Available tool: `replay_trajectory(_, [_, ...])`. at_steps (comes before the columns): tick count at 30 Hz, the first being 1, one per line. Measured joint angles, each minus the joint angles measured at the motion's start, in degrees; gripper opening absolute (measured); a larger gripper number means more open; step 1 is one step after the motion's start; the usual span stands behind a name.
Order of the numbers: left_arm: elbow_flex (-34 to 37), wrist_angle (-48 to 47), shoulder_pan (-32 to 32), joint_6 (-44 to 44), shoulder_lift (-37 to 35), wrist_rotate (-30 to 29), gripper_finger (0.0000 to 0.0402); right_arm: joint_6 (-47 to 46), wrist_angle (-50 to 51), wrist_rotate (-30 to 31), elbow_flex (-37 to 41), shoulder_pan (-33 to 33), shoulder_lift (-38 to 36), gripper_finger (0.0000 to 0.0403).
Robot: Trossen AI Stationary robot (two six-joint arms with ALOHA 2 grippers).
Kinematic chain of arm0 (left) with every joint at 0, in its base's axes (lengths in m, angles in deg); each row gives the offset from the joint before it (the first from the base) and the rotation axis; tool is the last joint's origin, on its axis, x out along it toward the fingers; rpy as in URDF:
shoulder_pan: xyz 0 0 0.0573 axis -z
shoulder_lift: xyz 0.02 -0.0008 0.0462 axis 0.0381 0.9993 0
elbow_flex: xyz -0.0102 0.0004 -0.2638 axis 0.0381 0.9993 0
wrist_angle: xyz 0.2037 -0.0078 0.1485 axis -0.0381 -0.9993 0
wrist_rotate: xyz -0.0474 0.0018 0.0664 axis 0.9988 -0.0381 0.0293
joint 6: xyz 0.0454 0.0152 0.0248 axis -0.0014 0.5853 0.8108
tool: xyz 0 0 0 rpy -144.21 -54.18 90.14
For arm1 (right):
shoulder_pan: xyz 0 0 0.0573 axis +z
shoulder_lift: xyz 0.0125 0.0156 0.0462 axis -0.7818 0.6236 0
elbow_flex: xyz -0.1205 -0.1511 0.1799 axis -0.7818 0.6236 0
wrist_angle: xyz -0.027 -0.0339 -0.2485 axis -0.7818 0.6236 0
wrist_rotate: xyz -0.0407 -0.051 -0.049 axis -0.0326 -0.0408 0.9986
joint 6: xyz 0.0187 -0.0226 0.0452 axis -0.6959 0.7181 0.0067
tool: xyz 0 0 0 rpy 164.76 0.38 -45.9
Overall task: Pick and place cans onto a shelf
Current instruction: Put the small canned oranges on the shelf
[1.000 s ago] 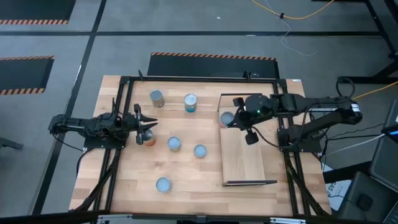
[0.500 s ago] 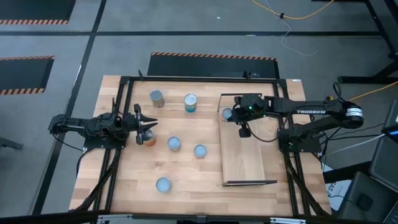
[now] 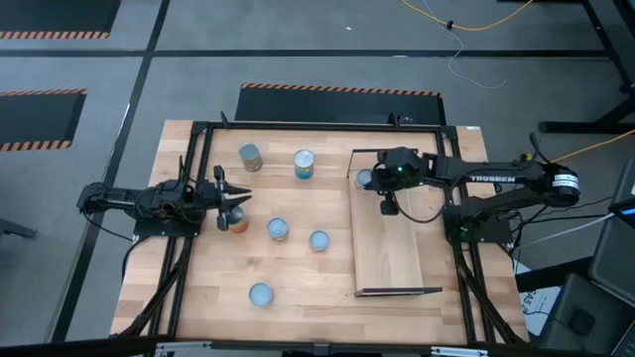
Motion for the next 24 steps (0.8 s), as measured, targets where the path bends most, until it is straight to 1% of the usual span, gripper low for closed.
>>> replay_trajectory(5, [0.0,0.0,0.01,0.0,0.01,0.0,0.0064,-0.04,-2.14,-0.01,1.96,-0.02,0.0,0.0009])
replay_trajectory(16, [0.0,0.0,0.02,0.0,0.0,0.0,0.0064,-0.15,-3.86,0.18,3.17,-0.02,0.56,0.0009])
replay_trajectory(18, [0.01,0.0,0.02,0.0,0.0,0.02,0.0064,-0.15,-5.03,1.04,3.17,0.02,1.28,0.0009])
replay_trajectory(24, [-0.01,0.0,0.01,0.0,0.02,0.02,0.0064,-0.14,-5.65,1.04,3.16,-0.02,4.22,0.0009])
